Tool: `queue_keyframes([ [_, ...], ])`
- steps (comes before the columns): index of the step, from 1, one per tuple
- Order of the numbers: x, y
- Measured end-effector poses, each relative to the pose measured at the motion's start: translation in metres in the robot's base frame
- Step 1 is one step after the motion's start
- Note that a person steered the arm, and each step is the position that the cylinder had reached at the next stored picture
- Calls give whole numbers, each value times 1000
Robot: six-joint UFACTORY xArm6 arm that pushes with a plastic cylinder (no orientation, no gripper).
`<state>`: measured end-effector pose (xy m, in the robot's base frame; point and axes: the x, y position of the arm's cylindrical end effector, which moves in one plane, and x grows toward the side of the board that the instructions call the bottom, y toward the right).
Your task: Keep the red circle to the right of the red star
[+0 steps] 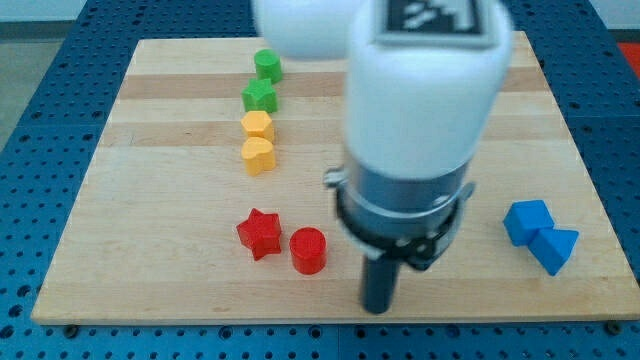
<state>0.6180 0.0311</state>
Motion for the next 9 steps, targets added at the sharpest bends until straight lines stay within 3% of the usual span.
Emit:
queue_keyframes([
  [5,-20,-54],
  [6,-49,-55],
  [8,-55,-55],
  [9,-50,-7],
])
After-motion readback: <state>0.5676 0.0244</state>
